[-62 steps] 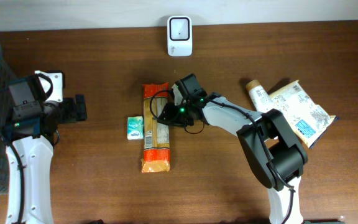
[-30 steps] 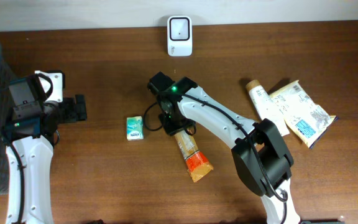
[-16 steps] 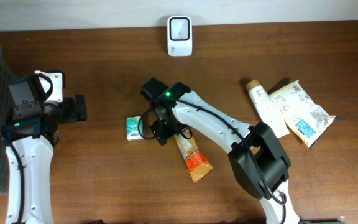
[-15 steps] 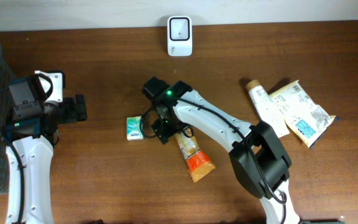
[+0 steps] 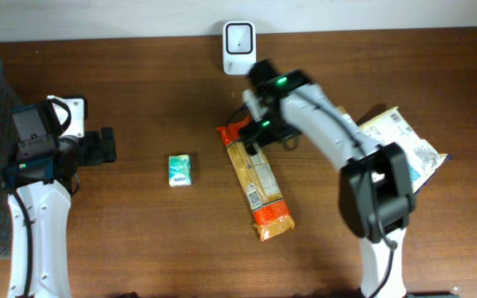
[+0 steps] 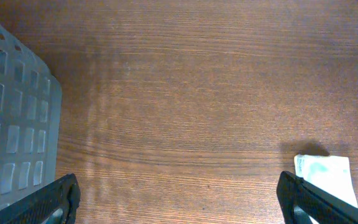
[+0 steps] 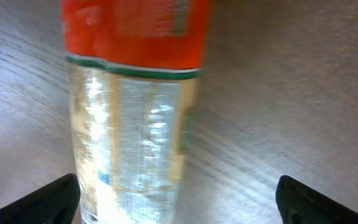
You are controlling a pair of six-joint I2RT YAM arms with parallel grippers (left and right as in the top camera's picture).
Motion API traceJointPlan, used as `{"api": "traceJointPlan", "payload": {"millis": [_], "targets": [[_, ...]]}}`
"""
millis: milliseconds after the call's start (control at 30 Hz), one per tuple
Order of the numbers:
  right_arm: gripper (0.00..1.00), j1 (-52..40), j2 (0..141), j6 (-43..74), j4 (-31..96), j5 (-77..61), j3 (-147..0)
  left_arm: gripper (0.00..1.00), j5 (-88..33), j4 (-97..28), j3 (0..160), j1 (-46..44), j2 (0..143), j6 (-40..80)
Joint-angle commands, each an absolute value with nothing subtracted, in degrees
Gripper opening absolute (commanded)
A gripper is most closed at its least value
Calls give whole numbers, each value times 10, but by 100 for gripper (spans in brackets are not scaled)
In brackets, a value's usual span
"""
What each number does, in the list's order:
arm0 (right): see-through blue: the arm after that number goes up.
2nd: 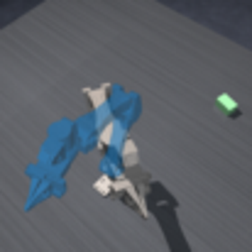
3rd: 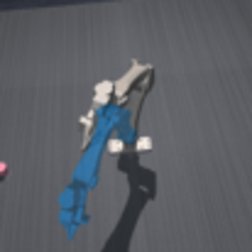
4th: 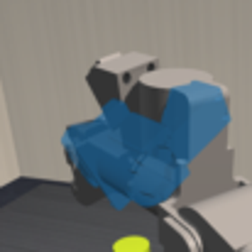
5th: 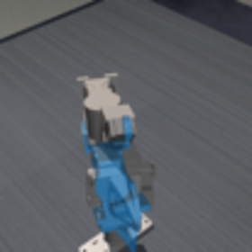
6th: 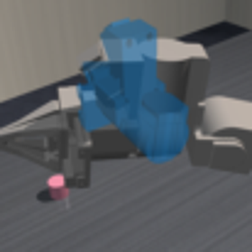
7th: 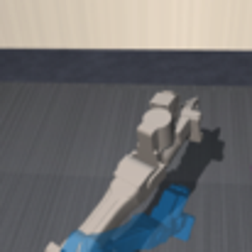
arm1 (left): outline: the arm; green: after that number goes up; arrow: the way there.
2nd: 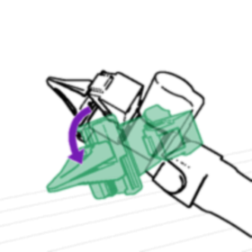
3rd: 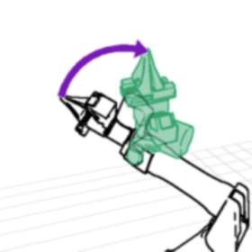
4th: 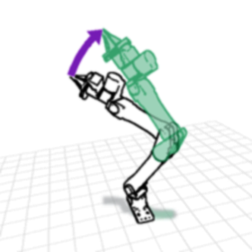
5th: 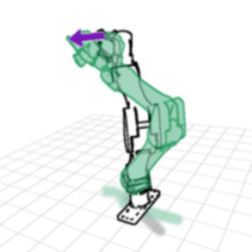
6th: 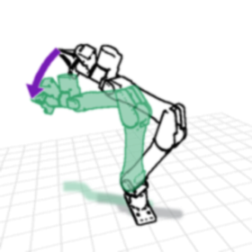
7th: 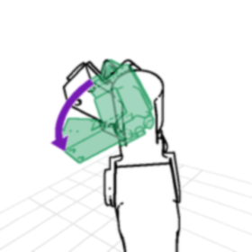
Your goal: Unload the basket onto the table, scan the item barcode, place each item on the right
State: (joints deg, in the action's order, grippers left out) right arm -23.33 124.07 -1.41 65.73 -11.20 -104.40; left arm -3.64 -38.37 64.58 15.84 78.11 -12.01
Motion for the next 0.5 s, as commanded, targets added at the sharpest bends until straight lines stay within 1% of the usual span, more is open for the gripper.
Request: {"api": "traceJointPlan", "payload": {"millis": [0,133,233,267,300,367,400,433,467], "targets": [[96,-189,1270,-82,655,-275,-1019,99,-42,-385,655,160,779,-125],[92,-191,1324,-119,652,-370,-1009,99,-42,-385,655,160,779,-125],[91,-213,1339,-117,651,-382,-1009,99,-42,-385,655,160,779,-125],[87,-228,1349,-110,649,-383,-1009,99,-42,-385,655,160,779,-125],[76,-237,1355,-97,648,-383,-1009,99,-42,-385,655,160,779,-125],[47,-240,1359,-81,645,-379,-1009,99,-42,-385,655,160,779,-125],[35,-240,1359,-81,645,-379,-1009,99,-42,-385,655,160,779,-125],[18,-240,1359,-81,645,-379,-1009,99,-42,-385,655,160,779,-125],[4,-240,1359,-81,645,-380,-1009,99,-42,-385,655,160,779,-125]]}}
